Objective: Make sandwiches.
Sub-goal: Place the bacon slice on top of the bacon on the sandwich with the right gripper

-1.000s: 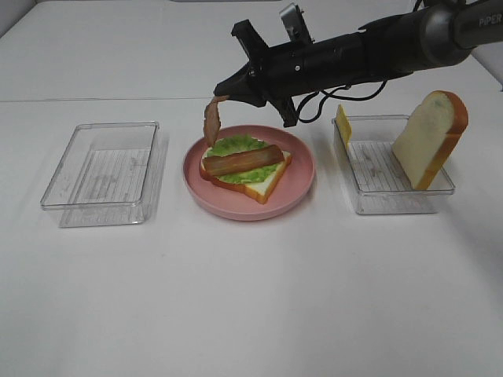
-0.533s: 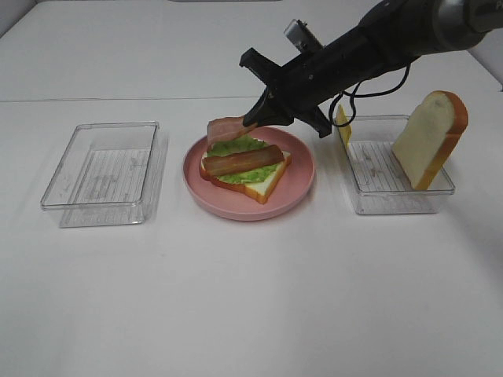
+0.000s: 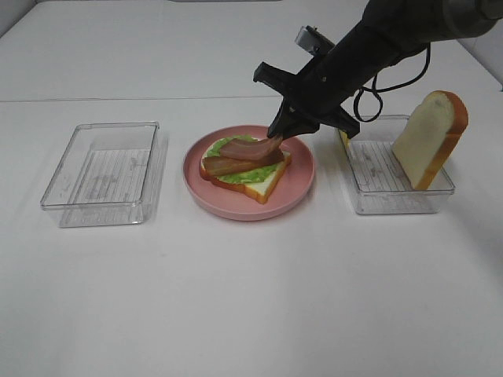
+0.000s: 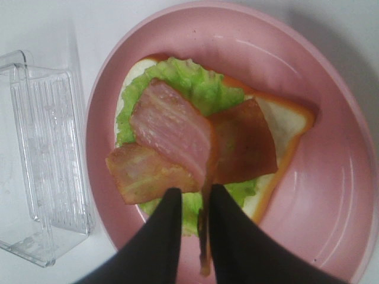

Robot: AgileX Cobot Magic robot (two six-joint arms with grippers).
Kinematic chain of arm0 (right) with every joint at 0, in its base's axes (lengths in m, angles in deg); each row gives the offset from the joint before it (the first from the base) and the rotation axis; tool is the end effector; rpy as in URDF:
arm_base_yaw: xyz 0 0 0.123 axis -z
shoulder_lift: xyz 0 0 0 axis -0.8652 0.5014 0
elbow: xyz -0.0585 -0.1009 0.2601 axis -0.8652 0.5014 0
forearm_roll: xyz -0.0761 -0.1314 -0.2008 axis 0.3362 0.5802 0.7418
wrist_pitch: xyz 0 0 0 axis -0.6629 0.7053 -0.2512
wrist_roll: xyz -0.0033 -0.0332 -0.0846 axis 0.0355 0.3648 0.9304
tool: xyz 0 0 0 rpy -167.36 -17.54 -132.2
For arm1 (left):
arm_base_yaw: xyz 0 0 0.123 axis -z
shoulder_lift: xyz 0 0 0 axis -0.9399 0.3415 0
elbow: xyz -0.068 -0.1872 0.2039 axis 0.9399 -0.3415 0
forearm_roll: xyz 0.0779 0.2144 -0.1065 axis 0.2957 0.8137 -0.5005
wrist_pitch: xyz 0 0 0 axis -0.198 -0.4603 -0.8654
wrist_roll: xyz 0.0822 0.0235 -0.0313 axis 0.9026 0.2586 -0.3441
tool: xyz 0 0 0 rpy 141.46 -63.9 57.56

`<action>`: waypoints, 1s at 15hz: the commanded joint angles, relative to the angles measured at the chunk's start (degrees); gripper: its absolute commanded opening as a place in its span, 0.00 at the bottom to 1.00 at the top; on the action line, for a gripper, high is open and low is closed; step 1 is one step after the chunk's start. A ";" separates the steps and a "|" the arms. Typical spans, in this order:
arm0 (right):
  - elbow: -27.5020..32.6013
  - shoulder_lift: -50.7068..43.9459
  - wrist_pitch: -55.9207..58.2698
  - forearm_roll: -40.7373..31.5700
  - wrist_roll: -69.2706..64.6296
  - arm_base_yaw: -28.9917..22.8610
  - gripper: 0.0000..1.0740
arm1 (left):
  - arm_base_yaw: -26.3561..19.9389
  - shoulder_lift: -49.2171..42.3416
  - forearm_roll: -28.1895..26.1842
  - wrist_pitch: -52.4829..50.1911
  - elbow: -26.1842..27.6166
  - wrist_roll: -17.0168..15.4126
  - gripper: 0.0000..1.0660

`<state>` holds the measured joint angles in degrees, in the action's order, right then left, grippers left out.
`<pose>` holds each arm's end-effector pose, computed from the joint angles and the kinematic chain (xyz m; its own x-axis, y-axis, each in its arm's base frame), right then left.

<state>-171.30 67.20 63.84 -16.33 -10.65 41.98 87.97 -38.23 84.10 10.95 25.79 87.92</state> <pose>0.4326 0.1780 0.1598 -0.9521 0.2216 -0.2106 0.0700 0.8287 0.5553 -0.0071 -0.0039 0.2779 -0.4120 0.1642 -0.8963 0.3745 0.9272 -0.0023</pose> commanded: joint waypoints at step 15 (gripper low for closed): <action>-12.72 -10.43 22.52 34.43 -5.39 -0.06 0.67 | 0.11 -1.09 -0.11 -0.52 -0.11 -0.29 0.84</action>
<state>-183.57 57.29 85.44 16.56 -15.17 41.98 87.97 -38.23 84.10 10.95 25.79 87.92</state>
